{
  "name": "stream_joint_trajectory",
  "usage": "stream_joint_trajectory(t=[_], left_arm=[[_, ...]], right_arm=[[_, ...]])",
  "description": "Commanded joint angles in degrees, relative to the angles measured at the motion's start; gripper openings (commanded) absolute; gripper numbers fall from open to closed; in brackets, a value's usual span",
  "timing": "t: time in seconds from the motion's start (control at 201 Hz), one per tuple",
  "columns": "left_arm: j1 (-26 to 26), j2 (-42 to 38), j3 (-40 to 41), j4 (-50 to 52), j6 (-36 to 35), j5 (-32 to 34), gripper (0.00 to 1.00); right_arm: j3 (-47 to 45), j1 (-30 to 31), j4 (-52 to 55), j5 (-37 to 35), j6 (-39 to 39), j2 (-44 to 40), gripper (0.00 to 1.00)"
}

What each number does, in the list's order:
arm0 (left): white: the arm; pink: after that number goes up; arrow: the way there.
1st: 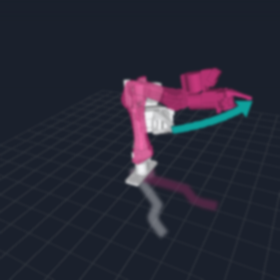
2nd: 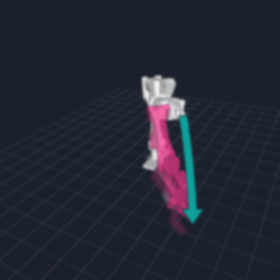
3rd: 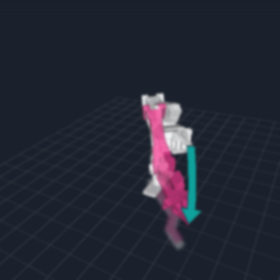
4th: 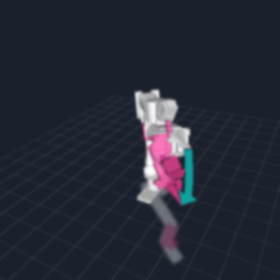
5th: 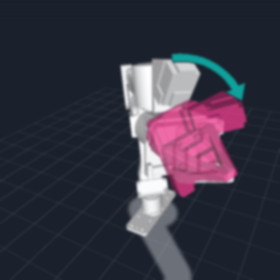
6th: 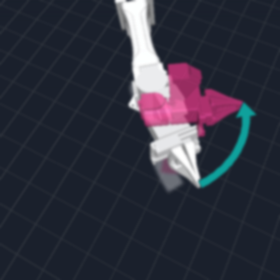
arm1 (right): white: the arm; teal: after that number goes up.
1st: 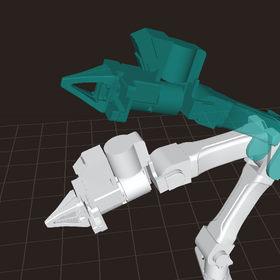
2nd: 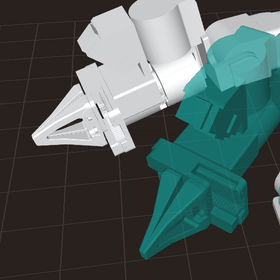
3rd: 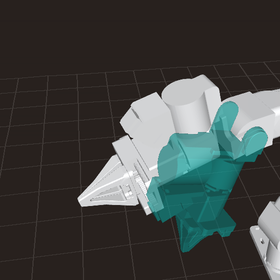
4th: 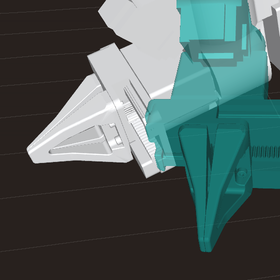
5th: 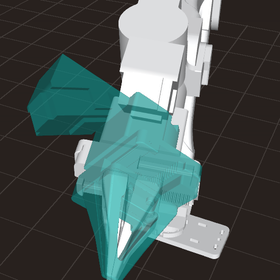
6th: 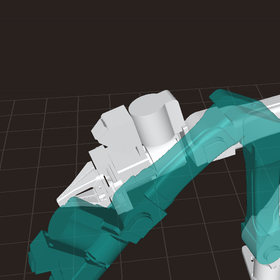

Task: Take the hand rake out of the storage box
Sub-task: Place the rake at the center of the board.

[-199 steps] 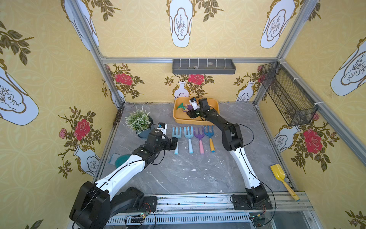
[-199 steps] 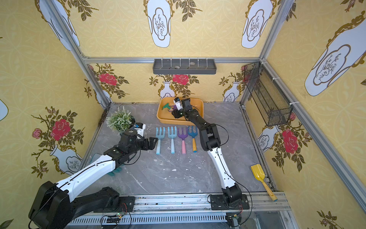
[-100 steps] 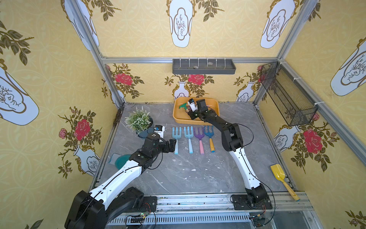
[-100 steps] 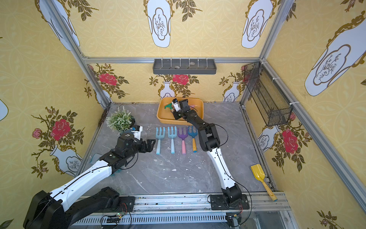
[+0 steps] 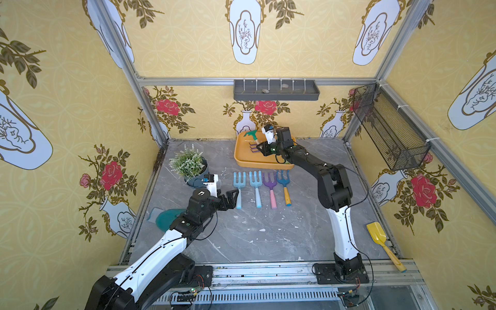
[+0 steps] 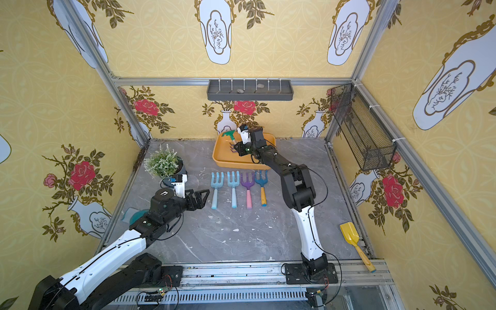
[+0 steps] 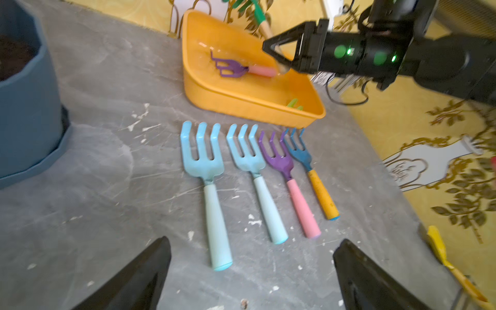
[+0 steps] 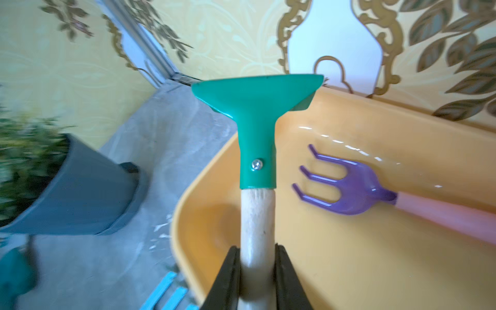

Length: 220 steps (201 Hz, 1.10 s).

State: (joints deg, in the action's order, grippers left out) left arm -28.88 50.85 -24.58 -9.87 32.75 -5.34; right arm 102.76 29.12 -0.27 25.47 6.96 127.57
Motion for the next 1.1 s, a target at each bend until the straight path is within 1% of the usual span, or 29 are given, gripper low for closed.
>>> stream_joint_trajectory(t=[0.0, 0.075, 0.139, 0.159, 0.174, 0.209, 0.274, 0.304, 0.373, 0.448, 0.458, 0.483, 0.503, 0.538, 0.548, 0.568, 0.607, 0.677, 0.732, 0.856, 1.09], left_arm=[[0.23, -0.5, 2.33, -17.15, 3.92, -6.26, 1.0], [0.41, 0.21, 3.53, -25.26, 5.53, -9.45, 1.0], [0.43, 2.15, 3.66, -31.15, 6.27, -12.1, 1.0], [0.49, 3.06, 3.59, -32.97, 6.22, -12.82, 0.99], [0.45, 3.83, 3.53, -34.32, 7.74, -13.37, 0.98], [0.52, 5.72, 3.39, -37.47, 8.88, -14.35, 0.97], [0.76, 9.54, 2.99, -43.25, 10.84, -16.66, 0.92], [1.03, 11.5, 2.53, -45.44, 12.11, -17.63, 0.9], [1.4, 15.95, 0.9, -49.45, 14.0, -20.82, 0.86], [2.28, 20.37, -0.34, -53.63, 17.01, -22.7, 0.83], [2.43, 20.88, -0.44, -54.52, 17.5, -22.87, 0.81], [3.0, 22.25, -0.3, -57.17, 19.04, -22.89, 0.76], [3.36, 23.03, -0.04, -59.59, 20.64, -22.3, 0.74], [3.4, 24.18, 0.74, -64.36, 23.22, -21.21, 0.74], [4.69, 24.51, 0.84, -65.53, 23.67, -21.09, 0.74], [5.35, 24.9, 0.67, -67.23, 24.33, -21.08, 0.74], [5.74, 24.78, -0.75, -65.91, 24.3, -21.4, 0.74], [5.77, 24.39, -4.32, -60.56, 22.38, -22.88, 0.74], [5.83, 24.43, -5.75, -58.89, 21.62, -22.89, 0.74], [6.12, 25.3, -7.45, -56.75, 20.73, -22.81, 0.75], [6.13, 28.79, -9.36, -57.27, 21.55, -22.99, 0.75]], right_arm=[[-11.63, 1.43, -14.26, 10.42, 11.62, -7.92, 0.0], [-21.94, 1.55, -24.53, 15.09, 19.38, -13.55, 0.0], [-30.68, 1.8, -38.45, 19.52, 26.85, -16.9, 0.0], [-32.65, 1.89, -42.23, 20.93, 29.03, -17.48, 0.0], [-34.03, 2.04, -44.68, 21.82, 30.72, -17.85, 0.0], [-36.75, 2.41, -50.73, 23.36, 33.94, -18.58, 0.0], [-39.92, 3.31, -56.58, 24.1, 37.61, -19.97, 0.0], [-40.82, 3.9, -57.32, 24.1, 37.98, -20.62, 0.0], [-41.81, 5.24, -55.33, 23.41, 36.15, -22.3, 0.0], [-42.95, 6.42, -54.76, 22.66, 34.76, -23.85, 0.0], [-43.16, 6.57, -54.75, 22.57, 34.76, -23.96, 0.0], [-43.38, 6.84, -54.89, 22.43, 34.74, -24.24, 0.0], [-43.62, 7.03, -55.0, 22.47, 34.86, -24.37, 0.0], [-43.75, 7.31, -55.2, 22.72, 34.86, -24.55, 0.0], [-43.78, 7.34, -55.12, 22.83, 34.98, -24.56, 0.0], [-43.81, 7.48, -55.09, 22.93, 35.2, -24.64, 0.0], [-43.81, 7.61, -55.58, 23.53, 35.62, -24.77, 0.0], [-43.98, 7.95, -56.29, 24.2, 35.67, -25.29, 0.0], [-44.18, 8.21, -55.94, 24.25, 35.09, -25.81, 0.0], [-44.73, 8.31, -55.92, 24.44, 34.66, -26.8, 0.0], [-45.4, 9.24, -54.47, 24.49, 31.86, -29.04, 0.0]])
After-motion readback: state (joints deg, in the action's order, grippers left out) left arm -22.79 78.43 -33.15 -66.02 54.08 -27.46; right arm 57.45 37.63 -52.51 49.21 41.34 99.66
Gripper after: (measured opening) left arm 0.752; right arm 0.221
